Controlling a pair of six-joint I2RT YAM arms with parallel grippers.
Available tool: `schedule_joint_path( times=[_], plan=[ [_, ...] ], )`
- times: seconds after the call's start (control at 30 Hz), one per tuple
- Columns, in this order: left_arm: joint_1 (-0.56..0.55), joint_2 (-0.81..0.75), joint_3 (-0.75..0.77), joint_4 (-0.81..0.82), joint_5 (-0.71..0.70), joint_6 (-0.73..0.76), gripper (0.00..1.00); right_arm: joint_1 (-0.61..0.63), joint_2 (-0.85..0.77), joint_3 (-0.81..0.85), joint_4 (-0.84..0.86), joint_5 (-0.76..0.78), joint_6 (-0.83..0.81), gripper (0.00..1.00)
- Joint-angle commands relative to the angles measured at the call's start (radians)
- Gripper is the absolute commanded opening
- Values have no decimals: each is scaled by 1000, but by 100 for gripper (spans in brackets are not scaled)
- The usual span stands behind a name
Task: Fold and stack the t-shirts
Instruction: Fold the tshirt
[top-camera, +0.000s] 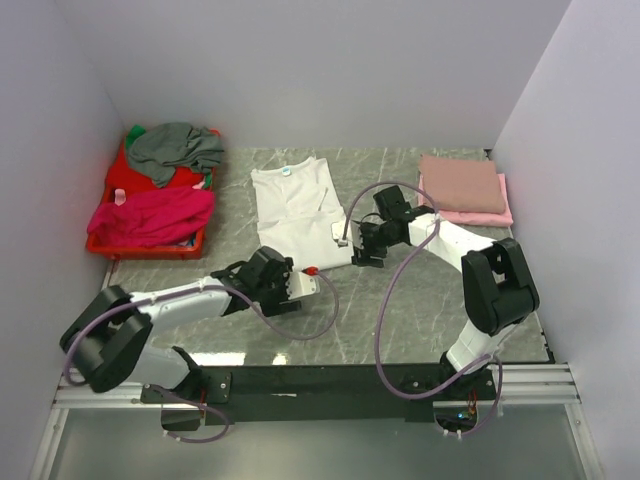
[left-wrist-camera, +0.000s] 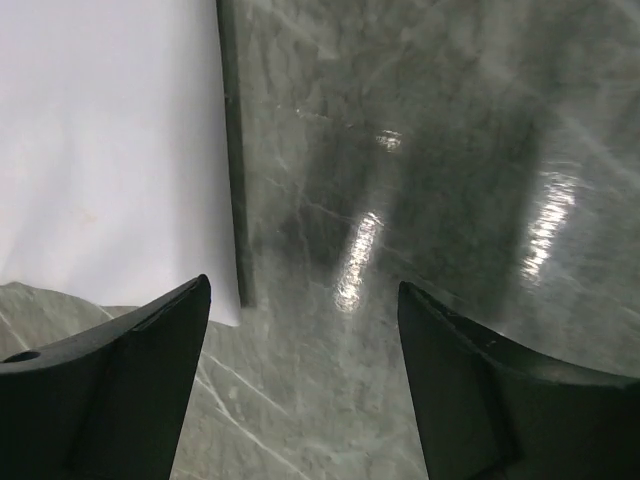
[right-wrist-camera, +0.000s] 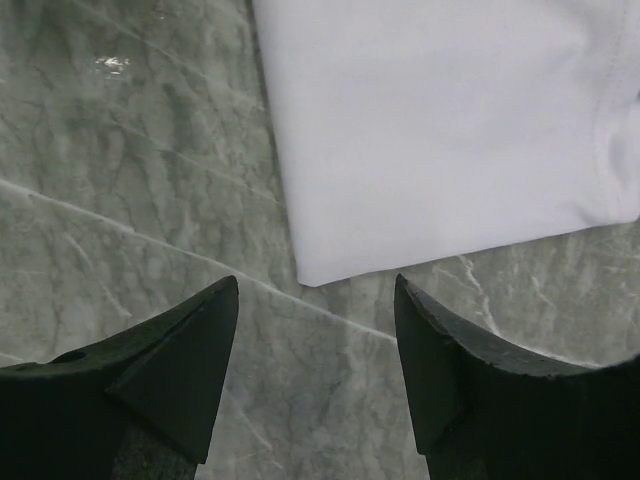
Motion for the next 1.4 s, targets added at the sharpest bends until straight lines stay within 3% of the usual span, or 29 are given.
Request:
schedule_joint_path(
  times=[0.0, 0.57, 0.77, 0.87, 0.9, 0.97, 1.0, 1.1, 1.2, 1.37],
  plan=[
    [2, 85, 37, 86, -88, 22, 79, 11, -12, 3, 69, 19, 4, 70],
    [70, 161, 13, 216, -172, 28, 72, 100, 109, 55, 49, 149, 28, 68],
    [96, 197, 25, 244, -175, 28, 58, 126, 174, 67, 83, 238, 93, 65],
    [97, 213, 22, 257, -174, 28, 35, 137, 203, 90, 92, 272, 126, 57],
    [97, 214, 21, 262, -171, 26, 22, 138, 210, 102, 87, 275, 131, 50],
    [97, 207, 8, 268, -157, 28, 13, 137, 218, 118, 70, 269, 148, 38],
    [97, 194, 5, 265, -149, 28, 3, 137, 221, 130, 48, 261, 153, 23],
    [97, 152, -5, 233, -97, 28, 0, 131, 200, 121, -21, 217, 133, 8],
    [82, 93, -5, 134, 8, 28, 0, 119, 158, 98, -121, 149, 91, 1],
    [-10, 7, 24, -49, 165, -35, 1, 102, -1, -15, -290, 79, -14, 0]
  ],
)
